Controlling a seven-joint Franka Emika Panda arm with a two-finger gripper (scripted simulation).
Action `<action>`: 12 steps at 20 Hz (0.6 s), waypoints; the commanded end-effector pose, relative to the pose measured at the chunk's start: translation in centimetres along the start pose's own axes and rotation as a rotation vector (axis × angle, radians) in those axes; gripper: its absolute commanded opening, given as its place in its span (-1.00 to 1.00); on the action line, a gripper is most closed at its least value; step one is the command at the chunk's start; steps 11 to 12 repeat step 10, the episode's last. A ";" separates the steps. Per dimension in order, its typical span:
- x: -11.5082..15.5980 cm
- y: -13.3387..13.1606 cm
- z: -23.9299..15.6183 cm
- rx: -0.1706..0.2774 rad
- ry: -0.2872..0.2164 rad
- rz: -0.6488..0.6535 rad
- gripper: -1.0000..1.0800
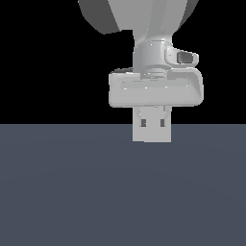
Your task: Plug the charger into the wall socket.
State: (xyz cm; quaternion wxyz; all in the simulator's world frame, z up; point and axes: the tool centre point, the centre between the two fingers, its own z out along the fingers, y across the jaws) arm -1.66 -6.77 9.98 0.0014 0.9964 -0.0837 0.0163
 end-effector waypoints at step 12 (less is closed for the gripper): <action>2.2 -0.1 0.1 0.000 0.000 -0.001 -1.00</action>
